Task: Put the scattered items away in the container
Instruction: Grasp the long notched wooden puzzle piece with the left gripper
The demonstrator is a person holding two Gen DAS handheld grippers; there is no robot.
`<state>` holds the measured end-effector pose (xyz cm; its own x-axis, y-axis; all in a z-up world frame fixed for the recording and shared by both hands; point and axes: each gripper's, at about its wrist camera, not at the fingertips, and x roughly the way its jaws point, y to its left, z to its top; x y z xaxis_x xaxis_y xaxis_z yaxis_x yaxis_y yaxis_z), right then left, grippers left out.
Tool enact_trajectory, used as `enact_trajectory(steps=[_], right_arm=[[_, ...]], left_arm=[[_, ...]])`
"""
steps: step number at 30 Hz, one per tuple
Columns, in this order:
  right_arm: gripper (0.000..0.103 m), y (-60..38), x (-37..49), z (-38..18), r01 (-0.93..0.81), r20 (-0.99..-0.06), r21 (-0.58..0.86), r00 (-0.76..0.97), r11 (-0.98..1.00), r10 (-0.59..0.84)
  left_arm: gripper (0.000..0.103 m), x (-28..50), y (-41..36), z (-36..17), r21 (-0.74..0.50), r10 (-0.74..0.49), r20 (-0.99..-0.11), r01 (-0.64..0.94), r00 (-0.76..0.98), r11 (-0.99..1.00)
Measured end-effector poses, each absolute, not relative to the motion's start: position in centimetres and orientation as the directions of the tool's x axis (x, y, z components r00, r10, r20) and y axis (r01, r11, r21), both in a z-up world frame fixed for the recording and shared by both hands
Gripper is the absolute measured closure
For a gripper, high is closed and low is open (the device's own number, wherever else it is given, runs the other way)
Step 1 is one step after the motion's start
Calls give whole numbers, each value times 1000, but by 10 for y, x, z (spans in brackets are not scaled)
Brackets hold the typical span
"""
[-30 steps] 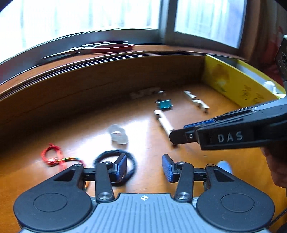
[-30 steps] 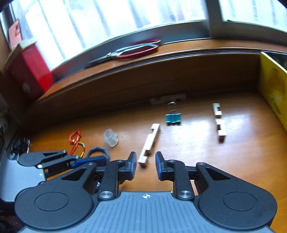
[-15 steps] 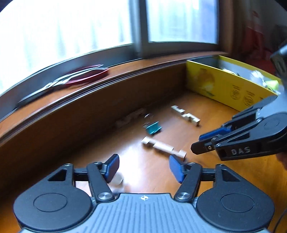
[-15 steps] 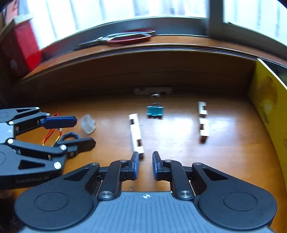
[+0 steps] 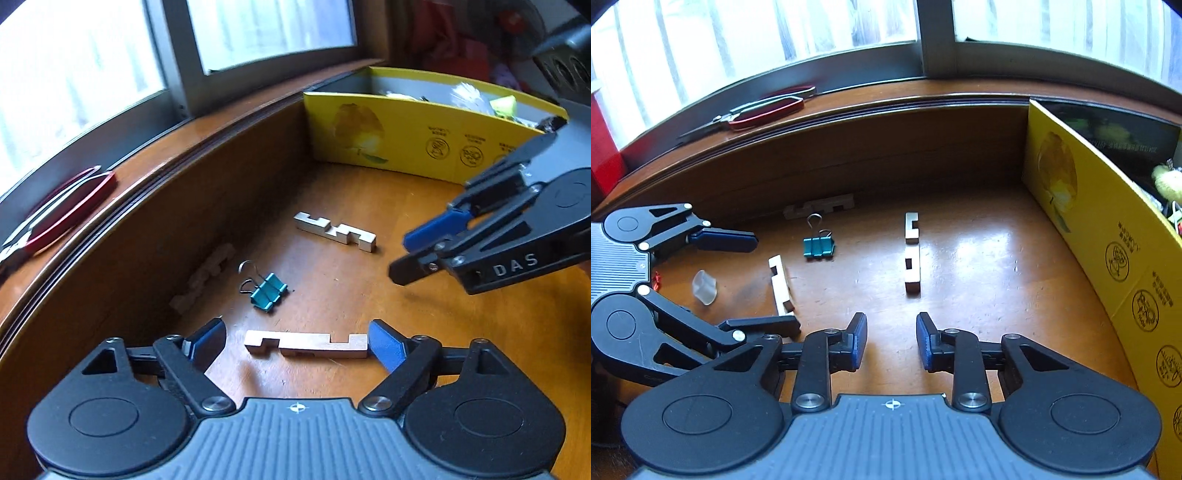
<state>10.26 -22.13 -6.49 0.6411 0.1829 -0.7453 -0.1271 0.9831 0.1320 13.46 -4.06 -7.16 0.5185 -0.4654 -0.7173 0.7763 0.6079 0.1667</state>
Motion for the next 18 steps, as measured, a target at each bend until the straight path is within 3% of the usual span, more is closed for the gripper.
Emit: enact_trajectory(steps=[5,10,18], right_arm=[[72,-213,113,-67,-131,-740,88,655,987,153],[72,-208,122,-70,-133,-732,52,669,990,129],[72,-208,135,-77,-113,-724,14,684,994,88]], left_arm=[[14,139,-39,-70,108,-503,-710,782,493,614],[14,144,-43,-78,137,-451,-734,761,508,634],[15,142,-45,-82,102,-479,-730,772,486,627]])
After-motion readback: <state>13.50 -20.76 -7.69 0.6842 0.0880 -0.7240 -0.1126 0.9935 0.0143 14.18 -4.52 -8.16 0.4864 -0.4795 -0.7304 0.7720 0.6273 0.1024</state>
